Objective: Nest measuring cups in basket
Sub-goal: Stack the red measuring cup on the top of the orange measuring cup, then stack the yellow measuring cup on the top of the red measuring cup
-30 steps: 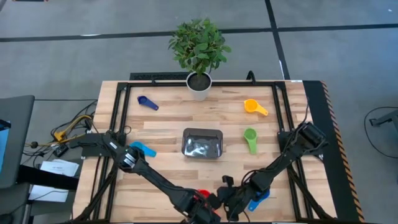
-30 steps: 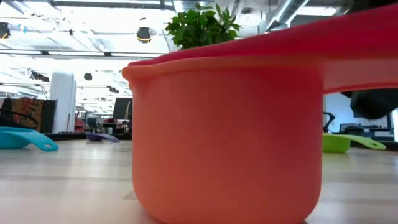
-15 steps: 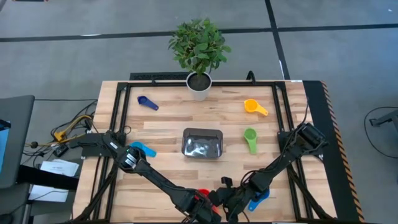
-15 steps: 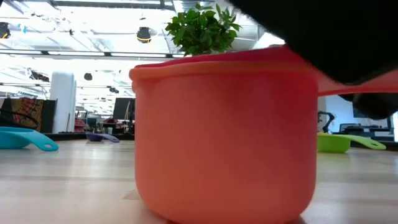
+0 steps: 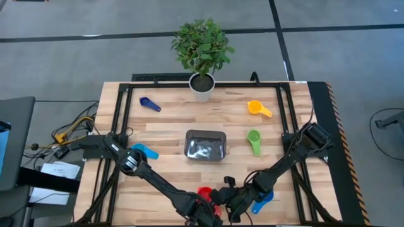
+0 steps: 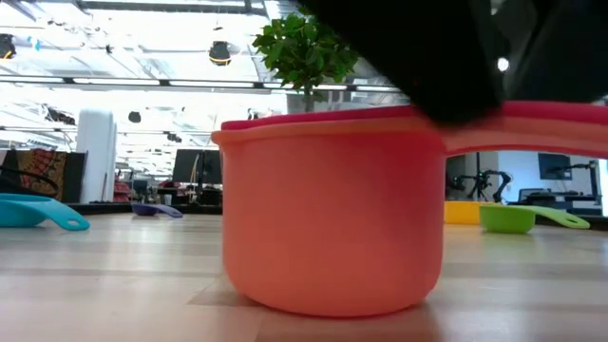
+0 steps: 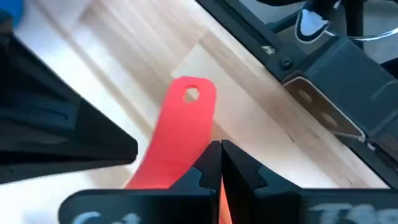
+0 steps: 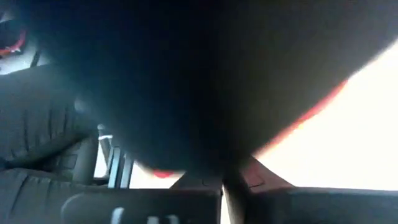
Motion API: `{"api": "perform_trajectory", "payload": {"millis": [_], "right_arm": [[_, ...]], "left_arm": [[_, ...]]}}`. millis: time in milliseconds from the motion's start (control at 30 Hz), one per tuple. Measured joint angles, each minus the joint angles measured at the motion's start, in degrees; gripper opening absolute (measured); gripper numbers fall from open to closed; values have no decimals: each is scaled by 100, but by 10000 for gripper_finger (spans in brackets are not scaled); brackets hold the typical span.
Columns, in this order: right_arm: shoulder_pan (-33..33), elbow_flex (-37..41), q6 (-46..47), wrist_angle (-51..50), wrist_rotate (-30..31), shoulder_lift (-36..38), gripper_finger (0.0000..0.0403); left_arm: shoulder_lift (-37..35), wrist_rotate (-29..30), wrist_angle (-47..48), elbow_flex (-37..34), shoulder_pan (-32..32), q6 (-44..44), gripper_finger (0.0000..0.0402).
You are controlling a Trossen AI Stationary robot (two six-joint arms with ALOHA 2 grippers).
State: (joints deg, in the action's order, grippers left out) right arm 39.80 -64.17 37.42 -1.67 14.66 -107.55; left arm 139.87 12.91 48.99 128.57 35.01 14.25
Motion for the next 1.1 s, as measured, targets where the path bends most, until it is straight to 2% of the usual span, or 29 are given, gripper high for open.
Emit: {"api": "perform_trajectory", "payload": {"millis": [167,300,567,733,900,1100], "right_arm": [[-75,8,12,-824,335,402,54],[-77,8,152,-1681,886,779,64],[7,8,979,-4293,2239,1920,66],[-206,168,1352,-5139,2305,2578,66],[-824,586,1361,-5690,2291,3304,68],[-2349,1222,982,-6093,2245,4246,96]], "left_arm": [[-31,94,164,108,-31,50,0],[-34,86,497,114,-101,-122,0],[-163,147,690,114,-219,-348,0],[-366,135,674,114,-228,-437,0],[-520,332,763,114,-240,-513,0],[-609,106,569,114,-368,-512,0]]}}
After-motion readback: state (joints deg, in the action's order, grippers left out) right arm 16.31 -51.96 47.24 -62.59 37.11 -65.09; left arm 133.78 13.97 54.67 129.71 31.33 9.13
